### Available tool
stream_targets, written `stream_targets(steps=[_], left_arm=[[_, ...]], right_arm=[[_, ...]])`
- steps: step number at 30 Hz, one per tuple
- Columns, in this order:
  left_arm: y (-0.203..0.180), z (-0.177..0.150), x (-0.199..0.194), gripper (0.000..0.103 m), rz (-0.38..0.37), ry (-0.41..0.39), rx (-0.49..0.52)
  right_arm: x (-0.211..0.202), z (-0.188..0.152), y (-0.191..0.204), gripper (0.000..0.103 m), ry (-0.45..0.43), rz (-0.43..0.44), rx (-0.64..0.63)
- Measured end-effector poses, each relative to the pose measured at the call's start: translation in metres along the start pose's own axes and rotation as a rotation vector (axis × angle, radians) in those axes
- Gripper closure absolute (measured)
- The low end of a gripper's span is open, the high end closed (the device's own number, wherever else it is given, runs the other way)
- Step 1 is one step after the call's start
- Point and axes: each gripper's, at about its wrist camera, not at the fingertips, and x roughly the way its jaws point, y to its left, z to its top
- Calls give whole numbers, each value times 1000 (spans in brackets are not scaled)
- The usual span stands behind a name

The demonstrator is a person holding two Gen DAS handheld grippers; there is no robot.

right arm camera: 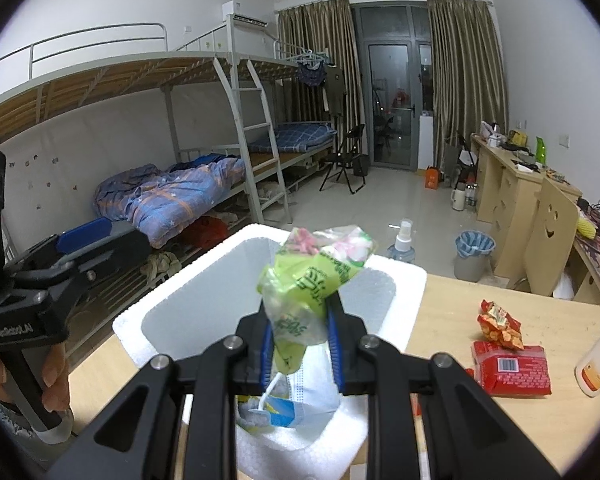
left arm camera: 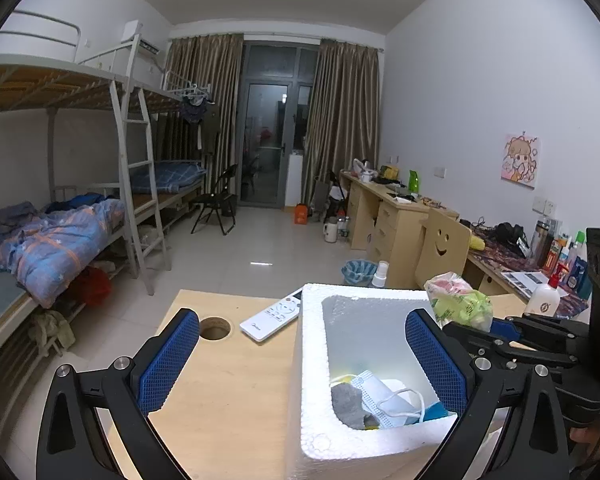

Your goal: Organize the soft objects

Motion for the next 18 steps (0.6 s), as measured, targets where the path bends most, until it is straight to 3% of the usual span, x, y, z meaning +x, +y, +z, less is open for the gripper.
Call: stream_targets(steps=[3,5,12,18], left_arm=[[4,0,1,0,-3,1,-10],[6,-1,0,0,-2,-2,-14],[7,0,-4,0,-5,-11,-10],[3,3,-16,0,-5,-38,1]], right_arm=[[2,0,1,62,11,13,1],[2,0,1,39,8,12,3],[-1,-2,6,28,2,5,-13],[-13,-1,7,5,-26,-15,-13]])
